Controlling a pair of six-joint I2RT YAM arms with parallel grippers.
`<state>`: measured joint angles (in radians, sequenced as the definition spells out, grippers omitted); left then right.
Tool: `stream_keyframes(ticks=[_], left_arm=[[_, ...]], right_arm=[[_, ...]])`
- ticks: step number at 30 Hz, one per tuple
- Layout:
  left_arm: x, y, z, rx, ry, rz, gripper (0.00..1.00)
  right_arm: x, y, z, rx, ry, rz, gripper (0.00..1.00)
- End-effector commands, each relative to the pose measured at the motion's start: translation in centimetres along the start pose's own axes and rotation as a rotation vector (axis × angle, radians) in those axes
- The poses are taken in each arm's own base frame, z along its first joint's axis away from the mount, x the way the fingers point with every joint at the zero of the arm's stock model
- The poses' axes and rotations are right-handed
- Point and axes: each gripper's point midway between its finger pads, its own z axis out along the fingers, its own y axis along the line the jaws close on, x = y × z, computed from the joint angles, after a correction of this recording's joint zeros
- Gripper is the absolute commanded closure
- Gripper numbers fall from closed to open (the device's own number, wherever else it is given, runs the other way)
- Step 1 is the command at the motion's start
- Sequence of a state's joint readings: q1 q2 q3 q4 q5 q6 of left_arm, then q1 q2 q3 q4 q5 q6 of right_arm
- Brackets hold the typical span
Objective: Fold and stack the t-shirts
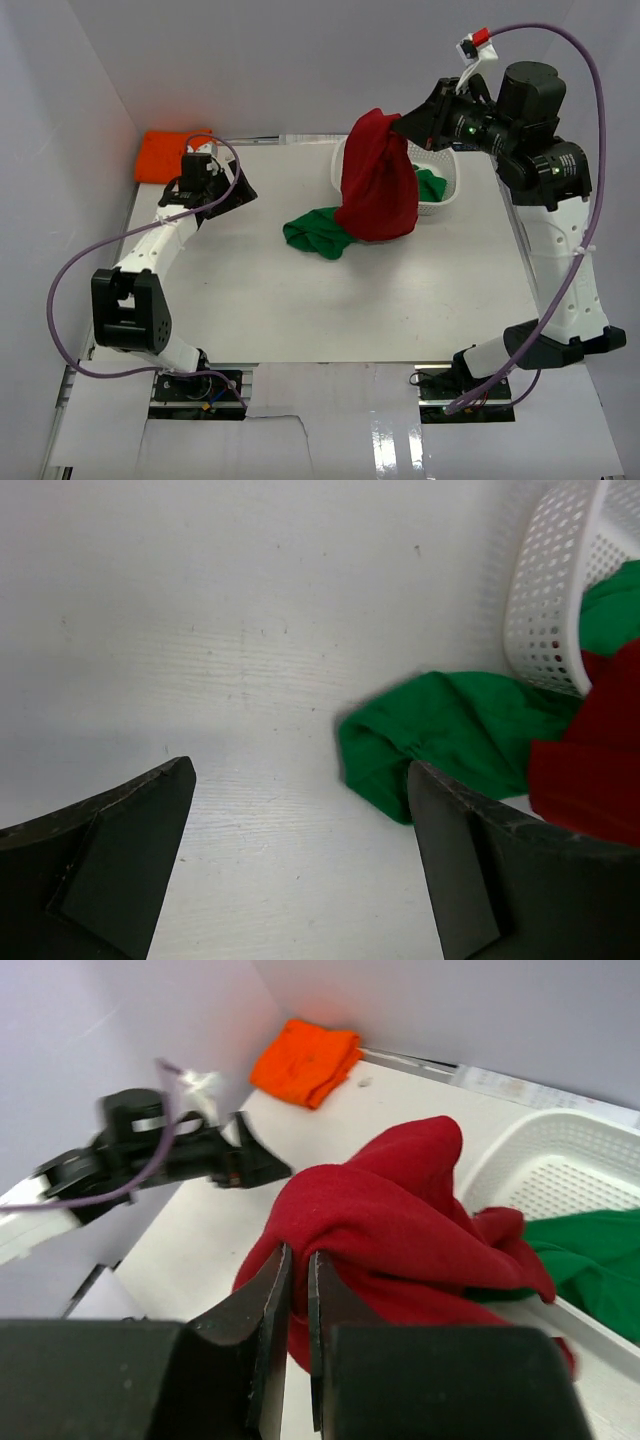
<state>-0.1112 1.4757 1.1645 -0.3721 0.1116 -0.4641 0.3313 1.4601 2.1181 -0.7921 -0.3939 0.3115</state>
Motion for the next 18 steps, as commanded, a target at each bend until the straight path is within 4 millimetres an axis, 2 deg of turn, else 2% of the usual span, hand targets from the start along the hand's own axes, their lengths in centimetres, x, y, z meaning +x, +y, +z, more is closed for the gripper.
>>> stream_keyframes(ticks=[1, 2, 4, 5, 7, 8, 9, 10, 11, 12, 13, 14, 15, 16, 17, 18], left_arm=[[-0.2, -1.1, 0.5, 0.026, 0.045, -0.024, 0.02], [-0.2, -1.1, 0.6, 0.023, 0.046, -0.024, 0.02], [-0.7, -1.0, 0.3, 0.015, 0.026, -0.023, 0.02], [-1.0, -1.1, -0.1, 0.014, 0.012, -0.022, 0.02], [-1.2, -0.9, -0.3, 0.003, 0.001, -0.015, 0.02], [-1.3, -0.8, -0.3, 0.001, -0.004, -0.013, 0.02], [-1.4, -0.9, -0.5, 0.001, -0.008, -0.01, 0.02], [-1.3, -0.9, -0.5, 0.001, -0.007, -0.01, 0.02], [-1.3, -0.8, -0.5, -0.004, -0.008, -0.01, 0.02], [-1.4, -0.7, -0.6, -0.007, -0.013, -0.01, 0.02], [-1.5, -0.7, -0.7, -0.008, -0.017, -0.01, 0.02], [-1.5, -0.6, -0.7, -0.017, -0.02, -0.011, 0.02], [-1.6, -0.4, -0.8, -0.027, -0.024, -0.01, 0.02], [-1.9, -0.3, -1.0, -0.037, -0.035, -0.009, 0.02], [-2.2, 0.1, -1.1, -0.061, -0.051, -0.009, 0.02], [-2.3, 0.3, -1.4, -0.074, -0.052, -0.011, 0.02]], right_arm=[[-1.2, 7.4, -2.6, -0.253, -0.041, -0.051, 0.92], [0.1, 9.5, -2.4, -0.316, 0.0, -0.057, 0.92], [1.9, 11.3, -1.7, -0.38, 0.057, -0.076, 0.92], [3.2, 13.3, -1.8, -0.454, 0.098, -0.086, 0.92], [4.7, 15.2, -1.1, -0.534, 0.151, -0.102, 0.92], [5.1, 17.3, -1.7, -0.612, 0.163, -0.134, 0.92], [5.7, 18.5, -2.2, -0.675, 0.19, -0.143, 0.92], [6.1, 19.1, -1.9, -0.707, 0.209, -0.149, 0.92], [6.5, 19.3, -1.8, -0.717, 0.221, -0.15, 0.79], [6.7, 18.7, -1.1, -0.677, 0.224, -0.15, 0.57], [7.0, 17.8, -0.1, -0.626, 0.228, -0.155, 0.24], [7.3, 16.7, 0.7, -0.567, 0.226, -0.163, 0.07], [7.7, 14.5, 2.4, -0.449, 0.224, -0.173, 0.04], [8.2, 12.9, 3.3, -0.373, 0.235, -0.171, 0.06], [7.9, 9.6, 4.8, -0.211, 0.216, -0.179, 0.06], [8.2, 7.1, 5.8, -0.103, 0.22, -0.196, 0.06]])
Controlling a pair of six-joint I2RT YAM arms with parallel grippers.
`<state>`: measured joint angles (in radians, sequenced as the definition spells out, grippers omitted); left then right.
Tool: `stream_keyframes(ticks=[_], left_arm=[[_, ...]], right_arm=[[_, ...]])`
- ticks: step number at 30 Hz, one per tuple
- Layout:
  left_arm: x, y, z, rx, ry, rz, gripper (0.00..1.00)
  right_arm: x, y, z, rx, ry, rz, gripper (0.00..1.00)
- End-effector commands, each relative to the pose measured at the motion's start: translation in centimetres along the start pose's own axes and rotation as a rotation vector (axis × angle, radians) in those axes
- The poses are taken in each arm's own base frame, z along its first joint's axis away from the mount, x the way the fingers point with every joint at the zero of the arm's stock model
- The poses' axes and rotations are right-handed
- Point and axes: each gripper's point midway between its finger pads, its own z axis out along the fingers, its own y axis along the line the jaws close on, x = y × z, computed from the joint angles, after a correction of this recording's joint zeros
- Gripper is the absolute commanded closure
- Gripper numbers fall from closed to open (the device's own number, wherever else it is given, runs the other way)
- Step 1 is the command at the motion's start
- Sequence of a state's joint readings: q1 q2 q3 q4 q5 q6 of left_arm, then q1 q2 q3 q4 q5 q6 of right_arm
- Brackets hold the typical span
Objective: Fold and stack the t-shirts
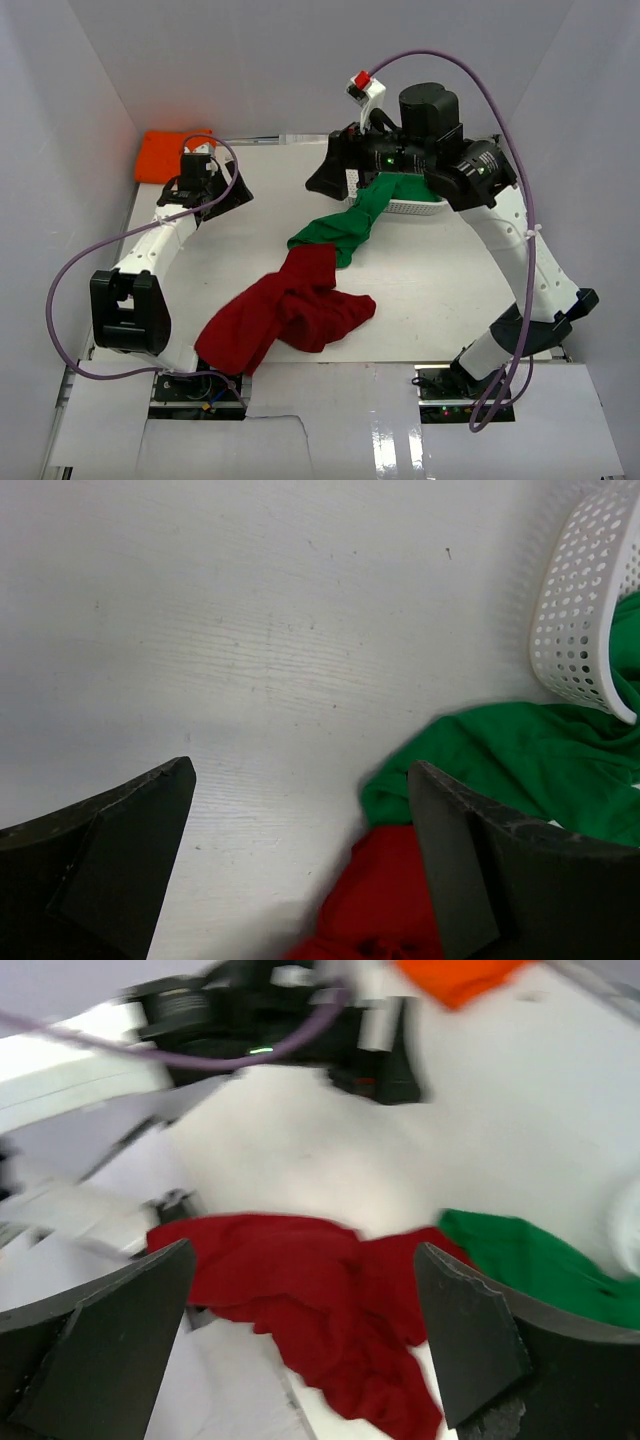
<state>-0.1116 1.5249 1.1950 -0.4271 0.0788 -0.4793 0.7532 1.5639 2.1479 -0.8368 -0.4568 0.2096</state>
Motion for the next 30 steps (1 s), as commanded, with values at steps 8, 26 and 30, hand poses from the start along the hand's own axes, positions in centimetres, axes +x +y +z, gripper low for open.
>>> stream_keyframes(ticks=[8, 26, 30], left_arm=[[-4.1, -0.5, -4.2, -0.039, -0.162, -0.004, 0.02], [-2.9, 0.0, -3.1, -0.045, -0.121, 0.008, 0.02], [-2.8, 0.1, -3.0, -0.045, -0.119, 0.013, 0.02]], right_arm=[[8.2, -25.8, 1.1, 0.89, 0.307, -0.032, 0.04], [19.9, -37.2, 7.9, 0.946, 0.596, -0.037, 0.28], [21.3, -38.7, 6.7, 0.96, 0.613, 0.012, 0.56]])
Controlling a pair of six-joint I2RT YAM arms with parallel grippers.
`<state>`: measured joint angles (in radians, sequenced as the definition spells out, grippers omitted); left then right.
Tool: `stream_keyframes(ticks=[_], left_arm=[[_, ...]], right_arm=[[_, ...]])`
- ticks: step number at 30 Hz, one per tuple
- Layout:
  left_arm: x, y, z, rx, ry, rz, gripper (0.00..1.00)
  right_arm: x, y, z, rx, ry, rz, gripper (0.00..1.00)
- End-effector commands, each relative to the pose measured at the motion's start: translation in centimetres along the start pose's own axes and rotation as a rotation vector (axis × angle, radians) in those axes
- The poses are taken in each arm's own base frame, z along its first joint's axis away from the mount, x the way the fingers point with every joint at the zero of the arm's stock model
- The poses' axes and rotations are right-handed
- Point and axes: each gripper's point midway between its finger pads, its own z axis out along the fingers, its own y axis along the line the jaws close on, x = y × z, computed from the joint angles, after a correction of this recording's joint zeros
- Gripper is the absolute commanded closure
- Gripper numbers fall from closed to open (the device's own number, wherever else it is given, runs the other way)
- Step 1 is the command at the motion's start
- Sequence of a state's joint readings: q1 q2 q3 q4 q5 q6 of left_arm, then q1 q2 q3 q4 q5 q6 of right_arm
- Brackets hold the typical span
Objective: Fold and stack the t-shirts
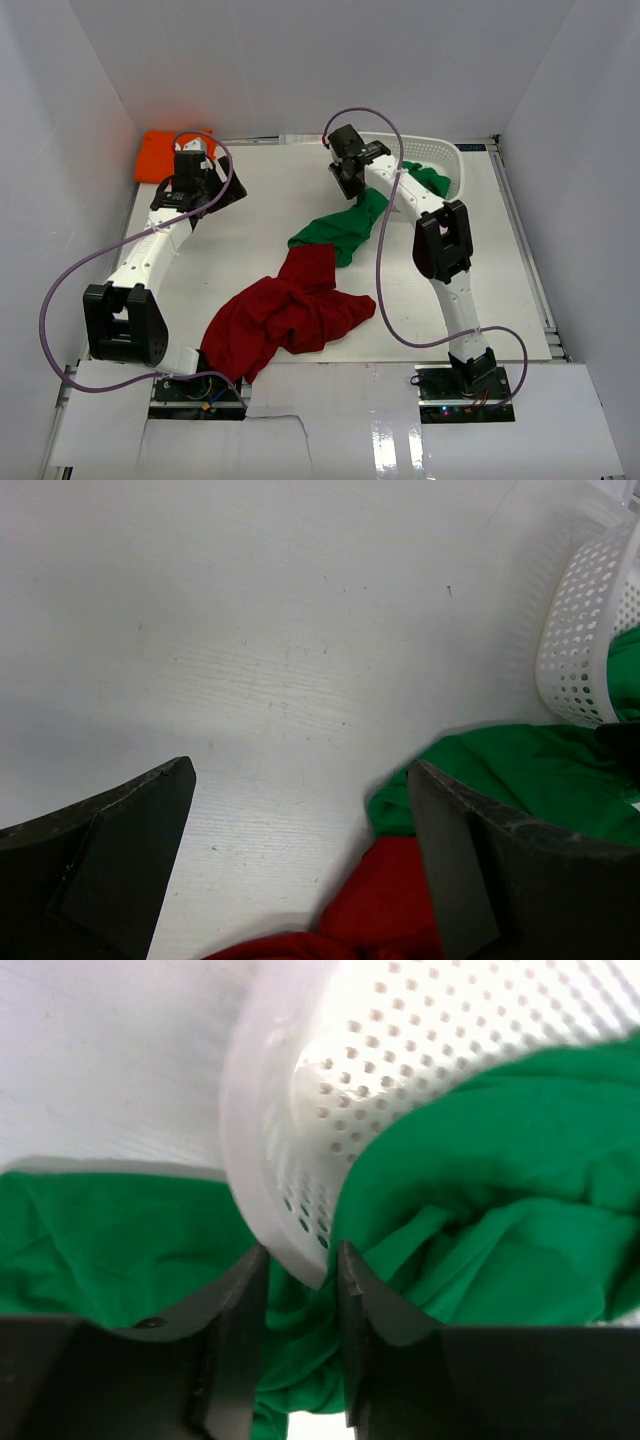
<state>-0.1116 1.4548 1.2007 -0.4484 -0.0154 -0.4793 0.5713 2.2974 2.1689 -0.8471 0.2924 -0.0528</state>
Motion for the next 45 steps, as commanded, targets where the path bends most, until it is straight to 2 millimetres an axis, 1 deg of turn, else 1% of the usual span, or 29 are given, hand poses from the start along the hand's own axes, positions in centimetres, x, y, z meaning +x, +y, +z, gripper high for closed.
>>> stream_keyframes(ticks=[1, 5, 7, 10, 12, 13, 14, 17, 18, 20, 21, 23, 24, 26, 27, 28, 29, 30, 32, 33, 34, 35, 36, 38, 39, 42, 43, 44, 45], left_arm=[[-0.8, -0.5, -0.8, 0.013, -0.028, 0.01, 0.02], [-0.8, -0.4, -0.8, 0.011, -0.029, 0.011, 0.02], [-0.8, -0.4, -0.8, 0.011, -0.029, 0.011, 0.02], [-0.7, -0.5, -0.7, 0.016, -0.025, 0.012, 0.02], [-0.7, -0.5, -0.7, 0.017, -0.024, 0.012, 0.02], [-0.7, -0.5, -0.8, 0.018, -0.025, 0.012, 0.02], [-0.7, -0.5, -0.8, 0.019, -0.025, 0.012, 0.02], [-0.5, -0.4, -0.8, 0.015, -0.023, 0.015, 0.02], [-0.5, -0.4, -0.8, 0.016, -0.025, 0.015, 0.02], [-0.6, -0.4, -0.9, 0.017, -0.029, 0.013, 0.02], [-0.6, -0.4, -0.9, 0.019, -0.03, 0.015, 0.02], [-0.6, -0.5, -0.8, 0.022, -0.027, 0.015, 0.02], [-0.6, -0.5, -0.9, 0.024, -0.027, 0.015, 0.02], [-0.5, -0.5, -0.8, 0.024, -0.024, 0.015, 0.02], [-0.4, -0.5, -0.7, 0.025, -0.02, 0.015, 0.02], [-0.4, -0.5, -0.8, 0.026, -0.021, 0.015, 0.02], [-0.4, -0.5, -0.8, 0.027, -0.019, 0.015, 0.02], [-0.4, -0.6, -0.8, 0.027, -0.02, 0.013, 0.02], [-0.4, -0.6, -0.8, 0.029, -0.02, 0.015, 0.02], [-0.5, -0.6, -0.7, 0.029, -0.021, 0.015, 0.02], [-0.4, -0.6, -0.7, 0.029, -0.02, 0.015, 0.02], [-0.5, -0.6, -0.7, 0.029, -0.021, 0.015, 0.02], [-0.5, -0.6, -0.8, 0.03, -0.022, 0.015, 0.02], [-0.5, -0.6, -0.8, 0.03, -0.022, 0.015, 0.02], [-0.5, -0.6, -0.9, 0.031, -0.024, 0.015, 0.02], [-0.5, -0.7, -0.9, 0.032, -0.025, 0.012, 0.02], [-0.6, -0.7, -1.0, 0.032, -0.026, 0.013, 0.02], [-0.6, -0.7, -1.0, 0.032, -0.026, 0.013, 0.02], [-0.5, -0.7, -0.9, 0.032, -0.025, 0.013, 0.02]], right_arm=[[0.6, -3.5, 0.5, 0.047, -0.002, 0.067, 0.7], [1.7, -5.6, 1.0, 0.045, 0.015, 0.113, 0.81], [2.0, -7.2, 0.8, 0.07, 0.02, 0.144, 0.92], [1.7, -9.5, 0.4, 0.099, 0.0, 0.228, 0.92], [1.2, -10.3, 0.2, 0.106, -0.019, 0.282, 0.92], [1.1, -11.2, 0.2, 0.118, -0.024, 0.299, 0.92], [0.4, -12.3, -0.2, 0.151, -0.046, 0.316, 0.92], [0.4, -14.8, 0.1, 0.162, -0.049, 0.353, 0.92], [0.7, -16.5, 0.2, 0.178, -0.048, 0.375, 0.92], [1.2, -18.4, 0.1, 0.189, -0.05, 0.398, 0.92], [1.6, -20.2, 0.0, 0.208, -0.053, 0.406, 0.92], [2.0, -22.5, -0.4, 0.25, -0.061, 0.423, 0.92], [2.5, -24.2, -0.7, 0.276, -0.066, 0.44, 0.92], [2.2, -25.9, -1.5, 0.299, -0.101, 0.463, 0.92], [2.3, -26.8, -1.8, 0.307, -0.112, 0.477, 0.69], [2.0, -27.0, -2.2, 0.312, -0.127, 0.479, 0.52], [1.5, -27.1, -2.6, 0.308, -0.143, 0.455, 0.29], [0.7, -26.8, -3.7, 0.3, -0.174, 0.447, 0.06], [0.2, -25.3, -4.2, 0.268, -0.191, 0.426, 0.02], [-1.2, -24.2, -5.7, 0.261, -0.237, 0.398, 0.02], [-1.0, -23.5, -5.8, 0.278, -0.224, 0.374, 0.02], [-1.5, -22.8, -6.9, 0.285, -0.237, 0.329, 0.02], [-2.1, -20.8, -7.2, 0.274, -0.236, 0.281, 0.02], [-2.0, -18.6, -7.7, 0.253, -0.219, 0.235, 0.02], [-1.8, -16.6, -7.6, 0.213, -0.194, 0.211, 0.03], [-0.7, -12.3, -6.7, 0.109, -0.135, 0.179, 0.03], [0.3, -11.1, -6.2, 0.082, -0.089, 0.163, 0.03], [1.2, -10.2, -5.0, 0.069, -0.042, 0.15, 0.03], [2.0, -9.1, -4.4, 0.06, -0.004, 0.131, 0.04]])
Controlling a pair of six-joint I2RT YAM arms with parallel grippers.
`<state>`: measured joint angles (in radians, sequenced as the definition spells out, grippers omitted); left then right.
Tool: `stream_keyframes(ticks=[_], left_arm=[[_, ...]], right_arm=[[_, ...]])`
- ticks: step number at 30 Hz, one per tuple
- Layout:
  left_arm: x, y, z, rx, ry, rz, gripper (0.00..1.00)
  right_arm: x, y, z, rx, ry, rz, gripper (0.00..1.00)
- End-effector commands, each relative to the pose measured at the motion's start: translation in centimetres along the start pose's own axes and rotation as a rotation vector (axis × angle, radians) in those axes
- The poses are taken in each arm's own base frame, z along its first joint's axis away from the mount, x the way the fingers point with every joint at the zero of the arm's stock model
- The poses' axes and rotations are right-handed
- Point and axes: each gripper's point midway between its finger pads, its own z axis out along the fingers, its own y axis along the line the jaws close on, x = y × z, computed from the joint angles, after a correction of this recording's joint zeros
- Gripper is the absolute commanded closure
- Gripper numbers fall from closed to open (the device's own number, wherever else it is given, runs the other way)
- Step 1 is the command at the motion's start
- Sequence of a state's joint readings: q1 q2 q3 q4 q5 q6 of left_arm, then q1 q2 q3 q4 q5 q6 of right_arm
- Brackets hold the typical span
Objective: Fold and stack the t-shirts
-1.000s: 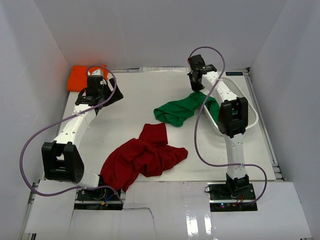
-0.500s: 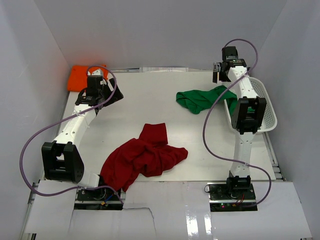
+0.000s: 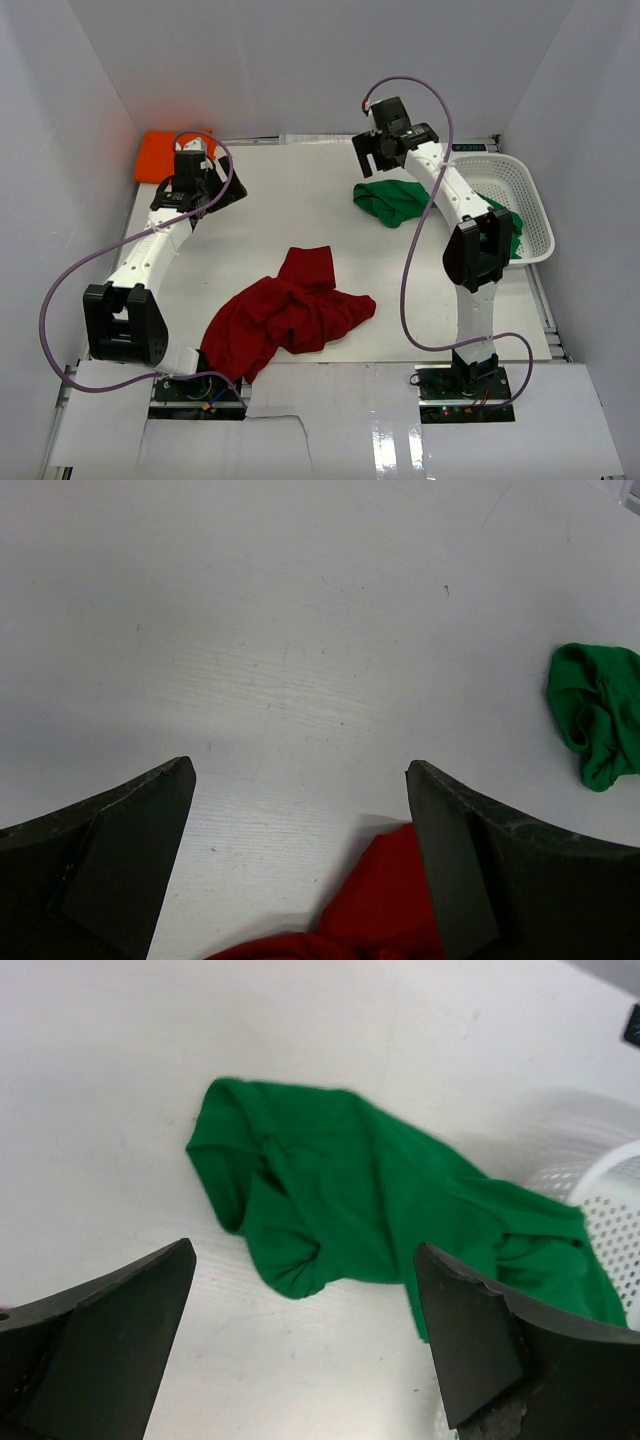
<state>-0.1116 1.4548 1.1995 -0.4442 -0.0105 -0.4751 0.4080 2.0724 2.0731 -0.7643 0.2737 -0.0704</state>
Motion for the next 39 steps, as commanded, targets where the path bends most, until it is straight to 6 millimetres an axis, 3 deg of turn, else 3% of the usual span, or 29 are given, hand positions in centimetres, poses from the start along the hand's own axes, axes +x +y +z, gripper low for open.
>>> stream_keyframes(ticks=[1, 3, 7, 11, 13, 14, 15, 16, 17, 20, 22, 23, 24, 27, 30, 34, 37, 39], left_arm=[[-0.5, -0.6, -1.0, 0.026, -0.025, 0.009, 0.02], [-0.5, -0.6, -0.9, 0.026, -0.025, 0.009, 0.02], [-0.5, -0.5, -1.0, 0.026, -0.025, 0.011, 0.02], [-0.4, -0.5, -1.1, 0.026, -0.025, 0.011, 0.02], [-0.5, -0.5, -1.1, 0.024, -0.027, 0.012, 0.02], [-0.5, -0.5, -1.2, 0.023, -0.03, 0.014, 0.02], [-0.5, -0.5, -1.2, 0.023, -0.03, 0.014, 0.02], [-0.5, -0.4, -1.2, 0.023, -0.03, 0.014, 0.02], [-0.5, -0.5, -1.2, 0.024, -0.031, 0.014, 0.02], [-0.5, -0.5, -1.2, 0.026, -0.028, 0.012, 0.02], [-0.4, -0.5, -1.2, 0.026, -0.025, 0.014, 0.02], [-0.4, -0.5, -1.2, 0.026, -0.025, 0.014, 0.02], [-0.4, -0.5, -1.2, 0.026, -0.025, 0.014, 0.02], [-0.4, -0.5, -1.1, 0.026, -0.025, 0.014, 0.02], [-0.4, -0.4, -1.0, 0.025, -0.025, 0.01, 0.02], [-0.4, -0.5, -1.0, 0.026, -0.025, 0.011, 0.02], [-0.4, -0.5, -1.0, 0.026, -0.025, 0.011, 0.02], [-0.3, -0.5, -1.0, 0.026, -0.023, 0.013, 0.02]], right_arm=[[6.0, 1.1, 1.8, -0.022, 0.212, -0.043, 0.04], [8.7, 1.9, 3.5, -0.022, 0.286, -0.052, 0.05], [11.1, 2.7, 6.2, -0.03, 0.334, -0.052, 0.04], [11.4, 2.9, 7.8, -0.042, 0.342, -0.033, 0.0], [11.7, 2.8, 8.4, -0.045, 0.348, -0.016, 0.09], [11.8, 2.6, 8.7, -0.056, 0.347, 0.0, 0.32], [11.9, 2.3, 9.0, -0.057, 0.349, 0.014, 0.65], [11.8, 2.1, 9.0, -0.054, 0.348, 0.021, 0.65], [11.6, 1.8, 8.8, -0.049, 0.343, 0.027, 0.91], [9.5, 0.4, 7.3, -0.021, 0.285, 0.046, 0.92], [6.1, -1.2, 4.8, -0.01, 0.183, 0.085, 0.92], [5.0, -2.7, 3.8, 0.011, 0.144, 0.137, 0.92], [2.8, -4.0, 1.4, 0.017, 0.069, 0.168, 0.92], [0.5, -8.5, -2.3, 0.059, -0.025, 0.257, 0.92], [-0.9, -13.4, -8.0, 0.136, -0.131, 0.333, 0.92], [2.6, -18.7, -10.3, 0.347, -0.09, 0.417, 0.92], [7.1, -21.2, -10.4, 0.513, 0.013, 0.478, 0.92], [8.6, -20.2, -9.1, 0.46, 0.062, 0.471, 0.69]])
